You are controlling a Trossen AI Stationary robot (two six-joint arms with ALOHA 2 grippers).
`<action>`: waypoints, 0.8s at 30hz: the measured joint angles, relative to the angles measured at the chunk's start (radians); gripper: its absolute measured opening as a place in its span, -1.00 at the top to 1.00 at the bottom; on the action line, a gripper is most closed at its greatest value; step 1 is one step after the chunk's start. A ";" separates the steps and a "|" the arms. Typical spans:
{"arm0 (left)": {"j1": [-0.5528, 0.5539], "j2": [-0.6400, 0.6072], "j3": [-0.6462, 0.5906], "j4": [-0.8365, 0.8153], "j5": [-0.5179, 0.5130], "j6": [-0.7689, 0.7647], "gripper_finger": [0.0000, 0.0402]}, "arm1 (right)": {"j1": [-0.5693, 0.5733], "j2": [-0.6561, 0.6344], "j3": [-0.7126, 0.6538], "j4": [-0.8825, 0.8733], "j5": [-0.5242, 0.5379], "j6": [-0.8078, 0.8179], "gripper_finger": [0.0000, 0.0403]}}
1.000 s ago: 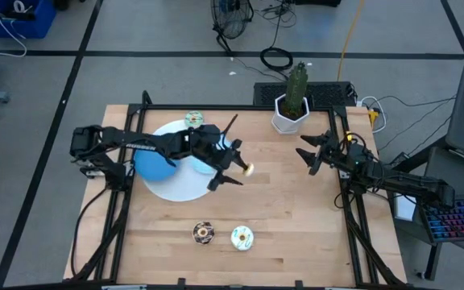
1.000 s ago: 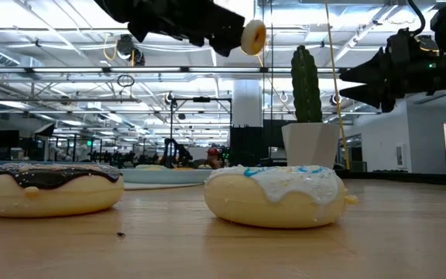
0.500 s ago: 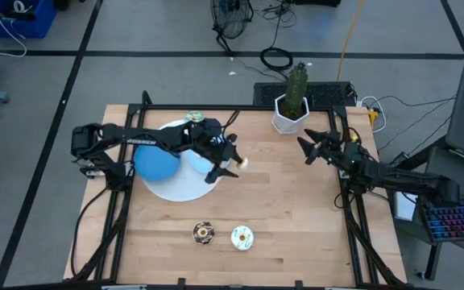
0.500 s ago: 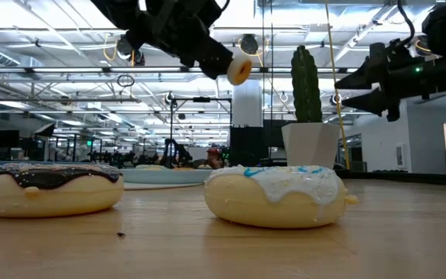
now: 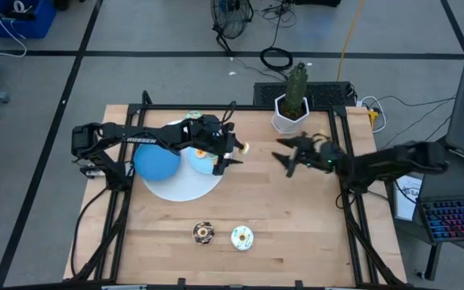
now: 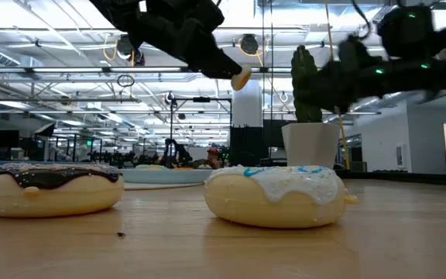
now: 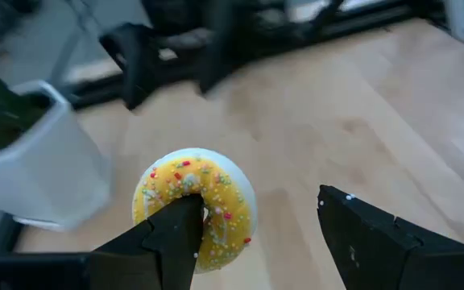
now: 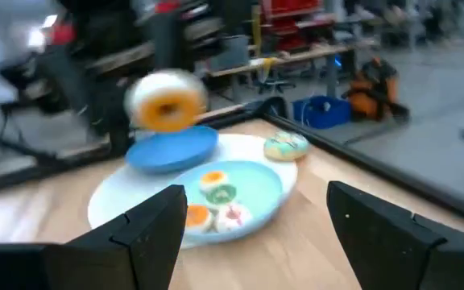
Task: Pick & Place donuts
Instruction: Put the small yellow donut on the blue plate
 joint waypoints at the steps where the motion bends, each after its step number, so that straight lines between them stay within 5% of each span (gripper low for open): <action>1: -0.003 0.000 0.000 0.018 -0.017 0.000 -0.21 | 0.011 0.057 0.038 0.009 -0.001 -0.051 -0.43; 10: -0.018 0.000 0.000 0.018 -0.118 -0.019 -0.21 | 0.037 0.367 0.312 -0.005 0.000 -0.296 -0.43; 19: -0.018 0.000 0.000 -0.033 -0.140 -0.019 -0.21 | 0.034 0.371 0.340 0.096 -0.004 -0.293 -0.43; 24: -0.018 0.000 0.000 -0.031 -0.140 -0.015 -0.21 | 0.034 0.372 0.361 0.078 -0.095 -0.248 -0.44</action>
